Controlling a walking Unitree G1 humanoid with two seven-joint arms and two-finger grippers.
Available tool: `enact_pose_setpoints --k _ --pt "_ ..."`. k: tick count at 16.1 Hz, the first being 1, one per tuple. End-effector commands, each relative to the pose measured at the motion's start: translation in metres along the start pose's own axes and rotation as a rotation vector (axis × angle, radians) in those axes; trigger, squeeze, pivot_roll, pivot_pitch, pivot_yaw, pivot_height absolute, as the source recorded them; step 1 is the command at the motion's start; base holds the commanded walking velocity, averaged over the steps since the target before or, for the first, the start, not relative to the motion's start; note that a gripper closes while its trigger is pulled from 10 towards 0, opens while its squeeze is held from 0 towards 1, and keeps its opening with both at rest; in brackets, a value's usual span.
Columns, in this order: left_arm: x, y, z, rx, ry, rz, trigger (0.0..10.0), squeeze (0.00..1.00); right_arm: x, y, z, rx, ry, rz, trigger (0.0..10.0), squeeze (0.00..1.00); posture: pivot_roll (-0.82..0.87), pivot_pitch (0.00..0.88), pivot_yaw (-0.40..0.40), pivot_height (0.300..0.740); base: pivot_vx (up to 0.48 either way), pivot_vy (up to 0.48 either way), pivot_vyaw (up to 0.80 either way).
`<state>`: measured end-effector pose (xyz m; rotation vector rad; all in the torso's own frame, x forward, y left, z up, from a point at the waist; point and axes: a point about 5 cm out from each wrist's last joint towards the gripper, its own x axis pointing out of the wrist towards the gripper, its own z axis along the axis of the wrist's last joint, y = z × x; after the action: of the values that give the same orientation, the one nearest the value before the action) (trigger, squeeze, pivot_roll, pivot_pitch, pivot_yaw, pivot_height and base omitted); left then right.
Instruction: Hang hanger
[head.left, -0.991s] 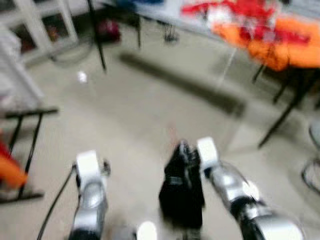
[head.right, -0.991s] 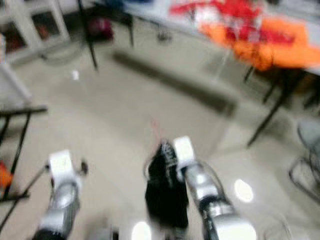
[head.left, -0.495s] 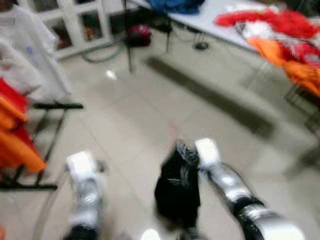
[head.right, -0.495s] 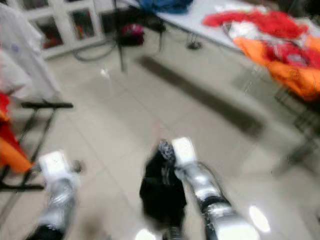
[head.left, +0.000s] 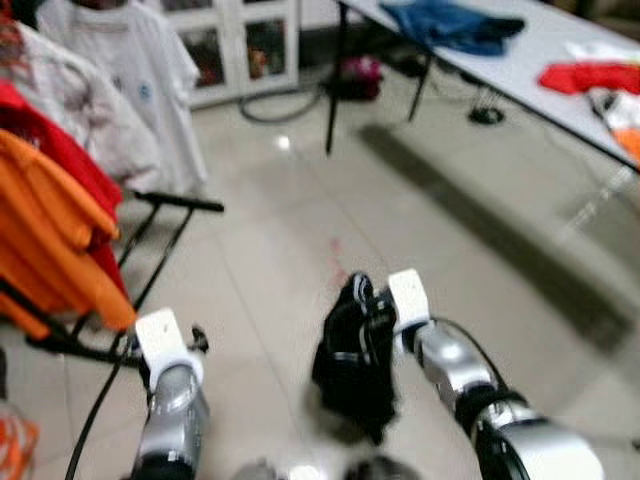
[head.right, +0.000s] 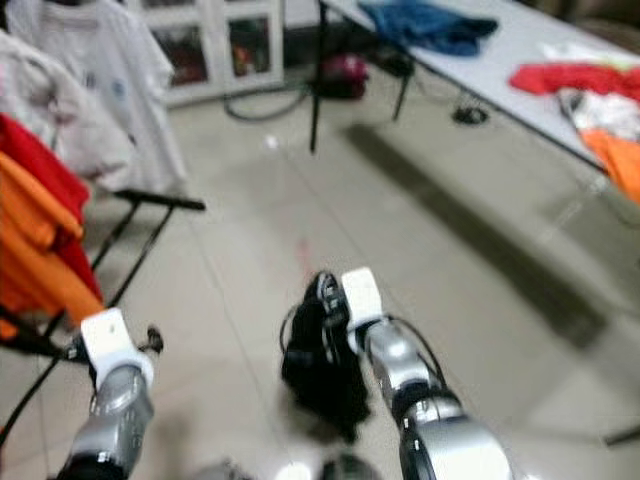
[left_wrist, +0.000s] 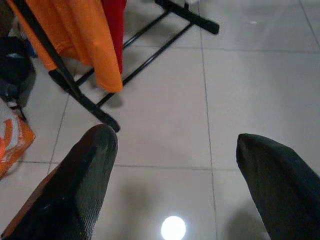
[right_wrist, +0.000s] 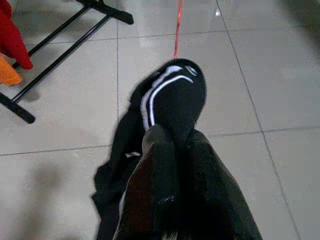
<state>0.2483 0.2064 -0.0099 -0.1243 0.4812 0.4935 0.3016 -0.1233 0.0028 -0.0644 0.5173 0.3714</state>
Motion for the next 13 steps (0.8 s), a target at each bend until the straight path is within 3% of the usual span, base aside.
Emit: enact_pose_setpoints --k 1,4,7,8,9,13 --pt "-0.003 -0.01 0.004 0.003 -0.036 -0.052 10.0 0.0 0.0 -0.005 0.007 -0.003 -0.028 -0.009 0.0 0.0 0.13 0.08 -0.048 0.74 0.0 0.0 0.48" --pt "-0.002 -0.012 0.008 0.037 -0.059 -0.105 10.0 0.0 0.002 -0.001 0.009 0.034 -0.041 -0.016 0.0 0.0 0.13 0.082 -0.038 0.74 0.0 0.0 0.48" --pt "-0.003 -0.008 0.007 0.156 -0.077 -0.111 10.0 0.0 0.001 -0.003 0.008 0.063 -0.057 -0.05 0.0 0.0 0.12 0.083 -0.009 0.74 0.0 0.0 0.48" --pt "-0.003 -0.007 0.01 0.25 -0.097 -0.126 10.0 0.0 -0.001 -0.008 0.007 0.098 -0.069 -0.087 0.0 0.0 0.13 0.082 0.004 0.74 0.0 0.0 0.48" --pt "-0.003 -0.007 0.014 0.283 -0.114 -0.138 10.0 0.0 -0.002 -0.01 0.005 0.111 -0.073 -0.104 0.0 0.0 0.14 0.082 0.024 0.74 0.0 0.0 0.49" --pt "0.003 0.004 0.027 0.265 -0.12 -0.14 10.0 0.0 -0.003 -0.005 -0.003 0.178 -0.073 -0.14 0.0 0.0 0.14 0.076 0.052 0.74 0.0 0.0 0.48"
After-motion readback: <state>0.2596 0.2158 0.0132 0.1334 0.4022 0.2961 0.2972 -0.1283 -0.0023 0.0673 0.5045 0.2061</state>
